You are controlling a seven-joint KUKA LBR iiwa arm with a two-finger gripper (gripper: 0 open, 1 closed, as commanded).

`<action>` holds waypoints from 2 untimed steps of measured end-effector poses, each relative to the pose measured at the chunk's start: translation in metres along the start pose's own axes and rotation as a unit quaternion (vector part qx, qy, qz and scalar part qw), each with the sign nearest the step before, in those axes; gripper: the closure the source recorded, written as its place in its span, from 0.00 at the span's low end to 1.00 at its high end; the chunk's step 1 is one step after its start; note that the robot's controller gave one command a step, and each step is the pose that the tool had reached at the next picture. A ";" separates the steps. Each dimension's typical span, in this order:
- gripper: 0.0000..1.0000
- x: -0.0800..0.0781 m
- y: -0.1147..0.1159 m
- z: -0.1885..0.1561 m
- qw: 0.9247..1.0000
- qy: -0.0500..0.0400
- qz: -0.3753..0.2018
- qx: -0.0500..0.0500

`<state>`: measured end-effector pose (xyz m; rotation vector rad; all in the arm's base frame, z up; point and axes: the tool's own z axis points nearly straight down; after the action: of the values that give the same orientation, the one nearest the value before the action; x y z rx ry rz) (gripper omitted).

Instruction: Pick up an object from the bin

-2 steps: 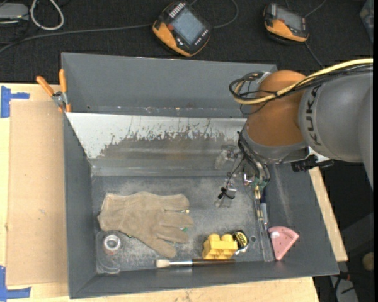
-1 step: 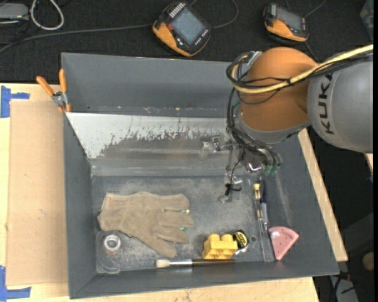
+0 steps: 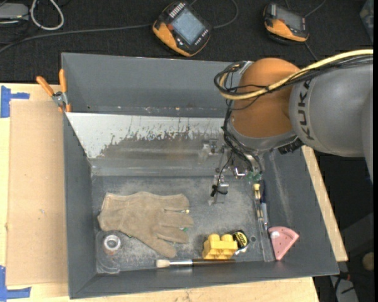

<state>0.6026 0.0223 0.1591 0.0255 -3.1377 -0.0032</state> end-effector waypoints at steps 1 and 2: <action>0.00 0.005 0.000 0.010 1.000 -0.001 0.019 0.000; 0.00 0.007 0.017 0.027 0.998 0.000 0.067 -0.001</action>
Offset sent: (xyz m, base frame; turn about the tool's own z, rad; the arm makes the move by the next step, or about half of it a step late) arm -0.0086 0.0215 -0.0304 0.1511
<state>0.5948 0.0392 0.1326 -0.1836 -3.1314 -0.0057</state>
